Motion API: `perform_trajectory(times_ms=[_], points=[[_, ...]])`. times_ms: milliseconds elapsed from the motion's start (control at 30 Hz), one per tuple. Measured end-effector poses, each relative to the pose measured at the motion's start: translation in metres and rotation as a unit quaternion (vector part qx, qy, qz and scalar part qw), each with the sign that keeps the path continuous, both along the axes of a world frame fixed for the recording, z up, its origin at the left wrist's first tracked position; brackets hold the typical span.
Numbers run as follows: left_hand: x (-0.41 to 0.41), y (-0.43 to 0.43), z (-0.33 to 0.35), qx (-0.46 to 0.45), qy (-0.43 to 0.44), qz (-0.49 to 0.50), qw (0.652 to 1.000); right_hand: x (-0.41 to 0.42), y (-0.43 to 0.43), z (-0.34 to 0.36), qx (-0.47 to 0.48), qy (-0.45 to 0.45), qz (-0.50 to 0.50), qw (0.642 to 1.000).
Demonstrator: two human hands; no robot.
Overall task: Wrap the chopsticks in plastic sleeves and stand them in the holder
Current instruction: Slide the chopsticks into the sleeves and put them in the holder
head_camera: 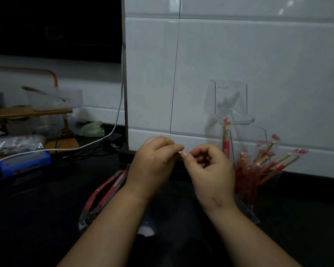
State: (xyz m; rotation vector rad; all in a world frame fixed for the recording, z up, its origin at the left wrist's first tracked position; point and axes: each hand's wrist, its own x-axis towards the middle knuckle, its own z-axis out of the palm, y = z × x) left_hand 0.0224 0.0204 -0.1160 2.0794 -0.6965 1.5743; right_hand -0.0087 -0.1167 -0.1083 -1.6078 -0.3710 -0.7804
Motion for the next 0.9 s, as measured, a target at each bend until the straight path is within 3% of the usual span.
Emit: perform_trajectory(times_ms=[100, 167, 267, 400, 500, 600, 667, 733, 900], points=[[-0.002, 0.002, 0.003, -0.045, -0.009, 0.016, 0.999, 0.002, -0.001, -0.001, 0.01, 0.001, -0.003, 1.0], [-0.007, 0.003, 0.006, -0.128, 0.014, 0.007, 0.992, 0.004, -0.003, -0.002, 0.002, 0.006, -0.006, 1.0], [-0.013, 0.008, 0.01, -0.293, 0.046, -0.031, 0.955, 0.008, -0.005, -0.004, -0.025, 0.039, -0.002, 0.999], [-0.012, 0.013, 0.016, -0.427, 0.054, -0.055, 0.901, 0.017, -0.006, -0.01, -0.113, 0.092, -0.016, 0.989], [-0.003, 0.023, 0.017, -0.533, 0.073, -0.065, 0.84, 0.019, -0.007, -0.013, -0.202, 0.121, -0.031, 0.971], [0.007, 0.034, 0.013, -0.656, 0.12, -0.101, 0.738, 0.015, -0.006, -0.012, -0.274, 0.148, -0.026, 0.95], [0.012, 0.036, 0.009, -0.696, 0.146, -0.127, 0.691, 0.011, -0.004, -0.011, -0.287, 0.175, -0.005, 0.942], [0.015, 0.036, 0.008, -0.701, 0.161, -0.132, 0.682, 0.01, -0.003, -0.012, -0.312, 0.187, -0.007, 0.931], [0.014, 0.031, 0.008, -0.666, 0.198, -0.151, 0.703, 0.011, -0.005, -0.012, -0.339, 0.204, -0.011, 0.918]])
